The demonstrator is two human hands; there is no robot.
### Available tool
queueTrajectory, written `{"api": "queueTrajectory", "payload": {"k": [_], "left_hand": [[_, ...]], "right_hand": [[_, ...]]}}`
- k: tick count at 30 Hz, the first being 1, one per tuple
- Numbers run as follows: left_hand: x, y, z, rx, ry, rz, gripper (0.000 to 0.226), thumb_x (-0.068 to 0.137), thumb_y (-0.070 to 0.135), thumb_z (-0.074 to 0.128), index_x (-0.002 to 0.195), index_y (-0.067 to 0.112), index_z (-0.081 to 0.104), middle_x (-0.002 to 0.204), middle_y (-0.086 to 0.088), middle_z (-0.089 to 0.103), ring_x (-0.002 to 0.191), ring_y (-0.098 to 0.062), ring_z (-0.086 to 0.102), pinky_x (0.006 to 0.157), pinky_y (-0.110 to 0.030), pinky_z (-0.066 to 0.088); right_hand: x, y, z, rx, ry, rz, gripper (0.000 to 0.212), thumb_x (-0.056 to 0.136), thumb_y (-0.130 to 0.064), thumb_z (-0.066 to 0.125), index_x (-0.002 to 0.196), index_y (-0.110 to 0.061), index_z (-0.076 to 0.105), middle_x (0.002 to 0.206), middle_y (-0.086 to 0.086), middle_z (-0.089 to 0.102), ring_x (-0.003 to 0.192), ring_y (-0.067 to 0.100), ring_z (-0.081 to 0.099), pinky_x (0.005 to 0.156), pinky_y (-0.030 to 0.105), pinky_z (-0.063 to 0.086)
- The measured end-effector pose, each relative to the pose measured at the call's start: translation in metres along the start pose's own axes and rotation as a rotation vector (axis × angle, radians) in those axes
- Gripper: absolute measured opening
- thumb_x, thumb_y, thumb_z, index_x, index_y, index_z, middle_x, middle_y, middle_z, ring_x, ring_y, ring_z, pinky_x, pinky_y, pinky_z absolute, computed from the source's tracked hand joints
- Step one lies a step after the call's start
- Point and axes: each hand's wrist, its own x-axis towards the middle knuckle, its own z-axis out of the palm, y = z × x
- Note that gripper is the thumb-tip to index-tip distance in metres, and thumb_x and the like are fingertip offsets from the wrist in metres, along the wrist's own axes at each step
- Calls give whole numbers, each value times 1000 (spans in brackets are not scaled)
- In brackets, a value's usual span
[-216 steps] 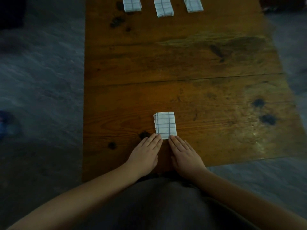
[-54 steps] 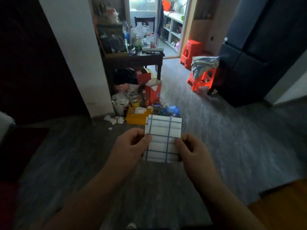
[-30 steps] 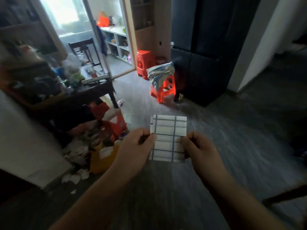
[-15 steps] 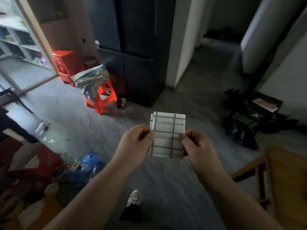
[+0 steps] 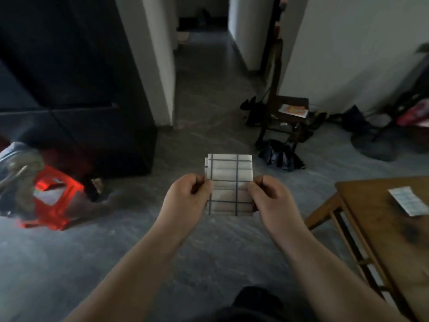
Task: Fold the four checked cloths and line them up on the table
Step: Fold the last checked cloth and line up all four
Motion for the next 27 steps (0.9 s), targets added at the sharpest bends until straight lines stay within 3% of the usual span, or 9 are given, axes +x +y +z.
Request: {"api": "queueTrajectory", "payload": {"k": [3, 7, 11, 13, 16, 18, 20, 23, 27], "left_hand": [[48, 7, 20, 31, -63, 15, 26, 98, 31, 63, 79, 14, 66, 63, 0, 58, 59, -11, 51, 61, -37, 44], [135, 29, 70, 40, -146, 27, 25, 98, 31, 64, 78, 15, 66, 62, 0, 59, 59, -11, 52, 62, -38, 46], [220, 70, 122, 37, -225, 55, 19, 98, 28, 65, 83, 20, 71, 71, 2, 71, 68, -17, 66, 71, -43, 55], [259, 92, 143, 45, -266, 64, 16, 98, 29, 65, 86, 21, 73, 79, 0, 75, 75, -20, 71, 77, -46, 58], [314, 118, 173, 54, -285, 88, 16, 98, 30, 64, 89, 21, 73, 83, -7, 75, 82, -29, 72, 81, -52, 59], [347, 130, 192, 50, -285, 95, 17, 99, 29, 64, 88, 19, 73, 80, -12, 73, 74, -30, 68, 76, -49, 56], [377, 138, 211, 40, -302, 96, 17, 99, 28, 63, 88, 18, 73, 77, -13, 71, 69, -28, 66, 73, -47, 56], [422, 150, 246, 20, -384, 111, 16, 99, 30, 63, 90, 20, 72, 84, -19, 71, 78, -37, 69, 77, -57, 56], [486, 171, 304, 37, -509, 160, 17, 99, 30, 63, 89, 19, 71, 87, -19, 72, 87, -41, 68, 79, -57, 56]], "right_hand": [[39, 6, -11, -5, 42, 41, 22, 99, -32, 58, 87, -18, 68, 83, 14, 69, 79, 34, 66, 76, 58, 54], [117, 18, -46, 43, 117, 79, 23, 101, -27, 58, 92, -8, 67, 70, 13, 64, 63, 23, 57, 59, 38, 46], [200, 22, -96, 116, 180, 88, 23, 101, -26, 58, 91, -7, 65, 71, 10, 63, 62, 15, 56, 60, 31, 45], [240, 19, -119, 121, 206, 93, 21, 100, -26, 59, 87, -9, 64, 70, 4, 63, 62, 12, 57, 63, 33, 48], [298, 12, -146, 92, 234, 79, 21, 99, -27, 60, 86, -12, 65, 76, 8, 65, 67, 15, 60, 68, 39, 51], [330, 8, -160, 94, 266, 74, 21, 98, -28, 60, 85, -13, 66, 78, 9, 68, 73, 26, 64, 71, 46, 54], [357, 7, -172, 119, 286, 101, 20, 99, -27, 59, 90, -11, 66, 83, 14, 69, 75, 32, 64, 69, 45, 55], [394, 14, -192, 145, 343, 154, 19, 100, -24, 60, 92, -8, 66, 80, 16, 66, 62, 19, 57, 62, 34, 49], [451, 29, -228, 149, 513, 179, 17, 98, -22, 61, 88, -8, 66, 73, 11, 66, 63, 15, 58, 65, 46, 52]]}}
